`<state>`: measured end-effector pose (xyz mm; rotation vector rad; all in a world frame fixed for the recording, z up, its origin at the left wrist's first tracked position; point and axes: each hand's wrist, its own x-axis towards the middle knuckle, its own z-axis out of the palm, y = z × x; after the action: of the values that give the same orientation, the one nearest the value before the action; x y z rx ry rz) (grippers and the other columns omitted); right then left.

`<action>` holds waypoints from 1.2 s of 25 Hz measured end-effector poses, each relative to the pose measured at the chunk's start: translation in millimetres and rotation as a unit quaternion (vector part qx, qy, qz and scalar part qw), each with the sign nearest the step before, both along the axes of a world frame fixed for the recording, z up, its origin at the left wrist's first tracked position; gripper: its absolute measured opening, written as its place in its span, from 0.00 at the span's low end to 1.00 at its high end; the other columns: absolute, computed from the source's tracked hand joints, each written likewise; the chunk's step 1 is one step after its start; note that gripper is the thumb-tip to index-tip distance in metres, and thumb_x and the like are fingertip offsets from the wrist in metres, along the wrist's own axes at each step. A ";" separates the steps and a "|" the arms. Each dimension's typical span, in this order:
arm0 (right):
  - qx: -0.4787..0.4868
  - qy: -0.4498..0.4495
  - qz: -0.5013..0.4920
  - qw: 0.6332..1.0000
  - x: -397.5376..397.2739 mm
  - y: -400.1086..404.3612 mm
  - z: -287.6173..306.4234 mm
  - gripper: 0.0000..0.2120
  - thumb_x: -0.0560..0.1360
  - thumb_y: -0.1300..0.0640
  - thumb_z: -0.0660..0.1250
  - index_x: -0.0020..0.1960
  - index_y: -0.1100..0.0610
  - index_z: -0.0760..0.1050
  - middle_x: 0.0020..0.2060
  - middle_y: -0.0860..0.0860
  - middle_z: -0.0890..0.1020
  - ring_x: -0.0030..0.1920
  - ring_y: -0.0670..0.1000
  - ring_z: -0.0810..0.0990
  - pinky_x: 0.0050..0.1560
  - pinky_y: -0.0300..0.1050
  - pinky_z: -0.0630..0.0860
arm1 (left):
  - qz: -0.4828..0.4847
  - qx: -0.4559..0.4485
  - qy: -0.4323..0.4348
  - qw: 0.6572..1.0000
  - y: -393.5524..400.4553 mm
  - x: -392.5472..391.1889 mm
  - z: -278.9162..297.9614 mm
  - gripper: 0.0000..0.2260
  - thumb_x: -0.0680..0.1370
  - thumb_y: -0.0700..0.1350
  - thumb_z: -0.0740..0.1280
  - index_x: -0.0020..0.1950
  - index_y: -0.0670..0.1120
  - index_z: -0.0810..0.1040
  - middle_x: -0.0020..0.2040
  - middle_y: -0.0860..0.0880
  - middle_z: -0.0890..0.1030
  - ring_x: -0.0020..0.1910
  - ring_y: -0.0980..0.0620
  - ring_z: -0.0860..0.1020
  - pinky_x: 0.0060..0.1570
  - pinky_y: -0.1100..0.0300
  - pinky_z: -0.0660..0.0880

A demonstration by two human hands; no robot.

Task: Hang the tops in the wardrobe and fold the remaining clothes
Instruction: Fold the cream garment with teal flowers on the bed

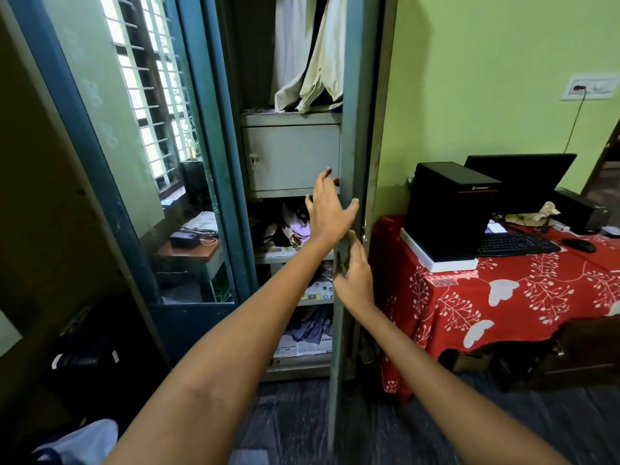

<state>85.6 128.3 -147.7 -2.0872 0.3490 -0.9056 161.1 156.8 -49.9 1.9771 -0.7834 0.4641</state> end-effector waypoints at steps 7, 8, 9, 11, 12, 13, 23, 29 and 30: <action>-0.206 0.091 -0.034 0.974 73.3 6.8 12.0 0.28 0.71 0.63 0.64 0.71 0.58 0.64 0.74 0.52 0.61 0.75 0.56 0.53 0.74 0.57 0.51 | 0.083 0.007 -0.001 0.996 53.1 68.3 -2.3 0.26 0.78 0.45 0.63 0.73 0.40 0.59 0.74 0.44 0.60 0.73 0.46 0.60 0.72 0.46 0.53; -0.214 0.116 -0.028 0.970 86.7 6.6 12.5 0.28 0.72 0.61 0.64 0.72 0.57 0.63 0.75 0.51 0.59 0.76 0.56 0.50 0.73 0.57 0.50 | 0.090 0.010 -0.003 0.996 59.5 80.9 -3.1 0.26 0.78 0.44 0.62 0.74 0.39 0.57 0.74 0.44 0.60 0.73 0.46 0.59 0.72 0.46 0.53; -0.222 0.138 -0.018 0.965 98.5 6.1 12.1 0.29 0.73 0.59 0.65 0.72 0.56 0.62 0.75 0.50 0.57 0.76 0.56 0.49 0.73 0.58 0.50 | 0.093 0.011 -0.003 0.996 64.8 93.2 -3.8 0.26 0.78 0.43 0.61 0.74 0.38 0.56 0.74 0.43 0.60 0.73 0.45 0.59 0.72 0.46 0.53; -0.256 0.172 0.000 0.951 125.2 3.2 9.2 0.29 0.74 0.55 0.65 0.73 0.55 0.60 0.75 0.50 0.57 0.76 0.56 0.47 0.73 0.60 0.48 | 0.088 0.004 0.006 0.996 73.0 119.5 -4.4 0.26 0.78 0.42 0.61 0.73 0.37 0.56 0.73 0.41 0.61 0.72 0.44 0.60 0.72 0.47 0.54; -0.276 0.176 0.006 0.945 140.8 2.6 8.1 0.28 0.75 0.54 0.65 0.73 0.55 0.62 0.75 0.50 0.58 0.76 0.55 0.48 0.73 0.61 0.47 | 0.083 -0.004 0.012 0.996 76.5 134.4 -5.1 0.26 0.78 0.41 0.60 0.73 0.36 0.56 0.72 0.40 0.62 0.71 0.43 0.62 0.71 0.47 0.56; -0.293 0.173 0.011 0.940 157.0 2.8 7.9 0.26 0.75 0.53 0.65 0.71 0.55 0.64 0.73 0.50 0.61 0.76 0.55 0.50 0.73 0.61 0.47 | 0.075 -0.013 0.018 0.997 79.9 150.5 -6.4 0.26 0.78 0.41 0.60 0.73 0.35 0.56 0.70 0.39 0.63 0.69 0.42 0.63 0.70 0.47 0.59; -0.422 0.219 0.058 0.878 292.0 15.0 -1.1 0.15 0.74 0.61 0.62 0.60 0.57 0.69 0.59 0.52 0.75 0.67 0.57 0.63 0.67 0.61 0.59 | 0.083 -0.020 -0.075 0.993 101.9 288.3 -8.0 0.32 0.75 0.36 0.60 0.76 0.36 0.49 0.76 0.39 0.54 0.75 0.45 0.53 0.74 0.56 0.49; -0.423 0.241 0.056 0.872 336.0 20.2 4.3 0.18 0.73 0.64 0.62 0.62 0.56 0.67 0.60 0.52 0.73 0.66 0.57 0.62 0.67 0.63 0.59 | 0.185 0.046 -0.239 0.952 83.6 338.5 23.4 0.36 0.70 0.41 0.64 0.75 0.36 0.53 0.76 0.37 0.54 0.75 0.42 0.51 0.74 0.52 0.44; -0.424 0.239 0.054 0.872 340.5 19.6 4.0 0.18 0.74 0.65 0.62 0.62 0.56 0.67 0.61 0.52 0.73 0.66 0.57 0.62 0.67 0.63 0.59 | 0.190 0.055 -0.250 0.948 80.8 346.7 29.1 0.36 0.71 0.43 0.64 0.75 0.36 0.53 0.76 0.37 0.54 0.75 0.42 0.51 0.74 0.50 0.45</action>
<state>426.2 147.9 -143.6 -3.1227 0.0668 -0.4789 507.8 237.6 -20.8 2.1497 -0.7400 1.2093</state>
